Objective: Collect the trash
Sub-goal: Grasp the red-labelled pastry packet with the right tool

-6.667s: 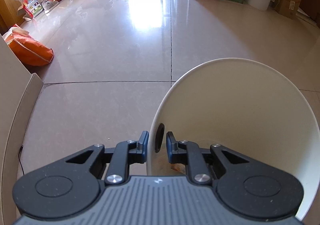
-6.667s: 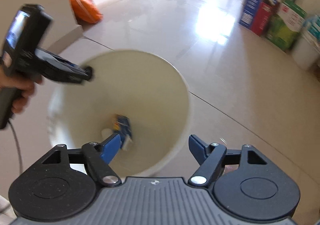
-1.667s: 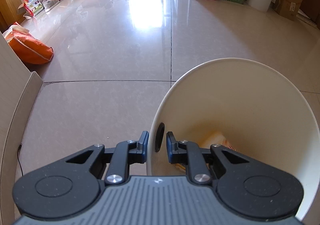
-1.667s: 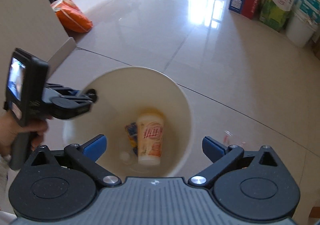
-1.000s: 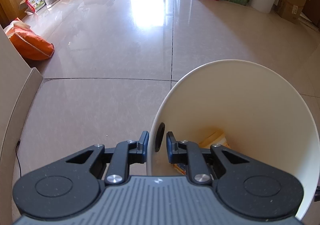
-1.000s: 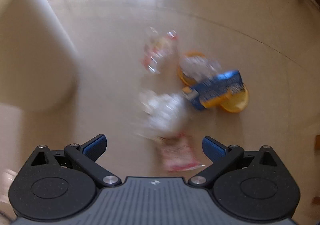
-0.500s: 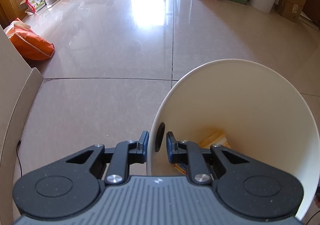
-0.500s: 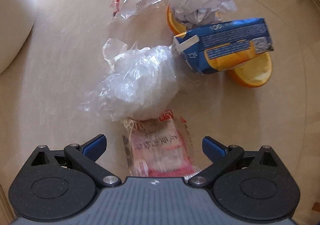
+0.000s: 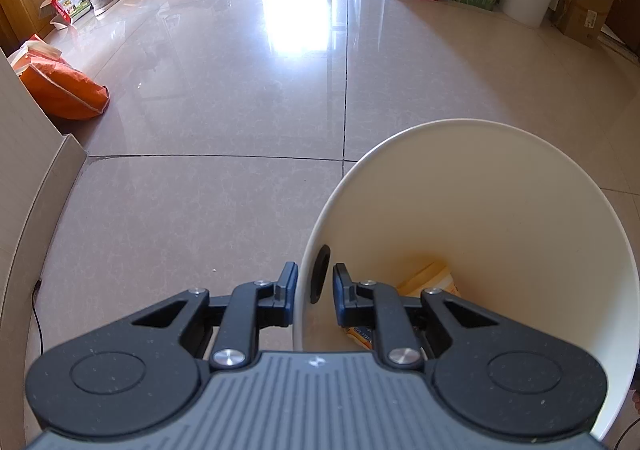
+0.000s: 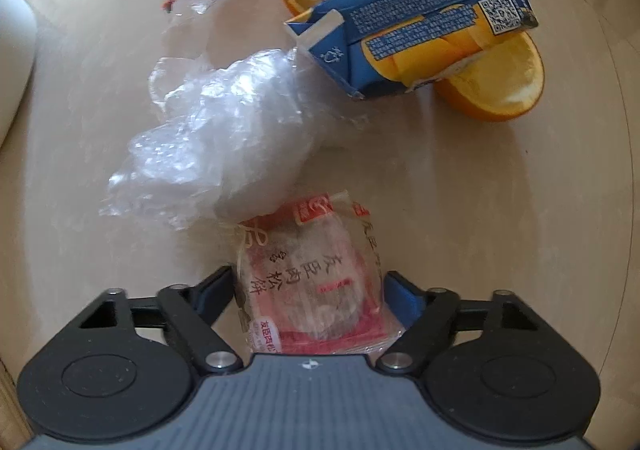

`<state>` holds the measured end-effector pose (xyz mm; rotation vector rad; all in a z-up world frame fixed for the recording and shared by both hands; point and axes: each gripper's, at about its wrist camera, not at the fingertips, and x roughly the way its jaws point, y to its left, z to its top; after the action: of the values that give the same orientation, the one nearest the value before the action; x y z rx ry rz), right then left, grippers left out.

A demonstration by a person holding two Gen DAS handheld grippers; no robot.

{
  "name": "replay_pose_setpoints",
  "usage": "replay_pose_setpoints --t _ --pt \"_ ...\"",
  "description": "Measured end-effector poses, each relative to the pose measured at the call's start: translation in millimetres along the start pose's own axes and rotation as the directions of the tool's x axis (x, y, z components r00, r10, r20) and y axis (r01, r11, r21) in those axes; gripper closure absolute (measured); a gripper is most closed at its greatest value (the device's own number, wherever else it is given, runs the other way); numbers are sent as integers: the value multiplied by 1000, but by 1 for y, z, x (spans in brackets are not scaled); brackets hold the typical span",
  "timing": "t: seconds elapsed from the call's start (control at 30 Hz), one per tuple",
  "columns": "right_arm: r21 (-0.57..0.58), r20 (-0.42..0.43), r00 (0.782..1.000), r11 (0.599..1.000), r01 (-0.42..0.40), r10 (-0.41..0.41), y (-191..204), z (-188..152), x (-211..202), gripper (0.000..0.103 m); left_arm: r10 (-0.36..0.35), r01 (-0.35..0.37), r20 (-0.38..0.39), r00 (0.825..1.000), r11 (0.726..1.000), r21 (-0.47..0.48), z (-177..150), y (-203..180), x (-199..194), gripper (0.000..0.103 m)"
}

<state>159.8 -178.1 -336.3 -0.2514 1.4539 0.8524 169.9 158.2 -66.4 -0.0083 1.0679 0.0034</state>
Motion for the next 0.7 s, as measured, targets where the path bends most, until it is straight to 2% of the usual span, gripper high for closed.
replay_pose_setpoints --t 0.13,0.3,0.57,0.7 --pt "-15 -14 1000 1000 5 -5 1 -7 -5 37 0 0 1 1000 1000 1 0 1 0 87" --pt "9 -12 1000 1000 -13 14 -4 -20 -22 38 0 0 0 1000 1000 1 0 0 0 87" --pt "-38 9 1000 999 -24 24 4 -35 -87 38 -2 2 -6 1000 1000 8 1 0 -1 87" --pt "-78 27 999 996 -38 41 21 -13 -125 38 -1 1 -7 1000 1000 12 1 0 -1 87"
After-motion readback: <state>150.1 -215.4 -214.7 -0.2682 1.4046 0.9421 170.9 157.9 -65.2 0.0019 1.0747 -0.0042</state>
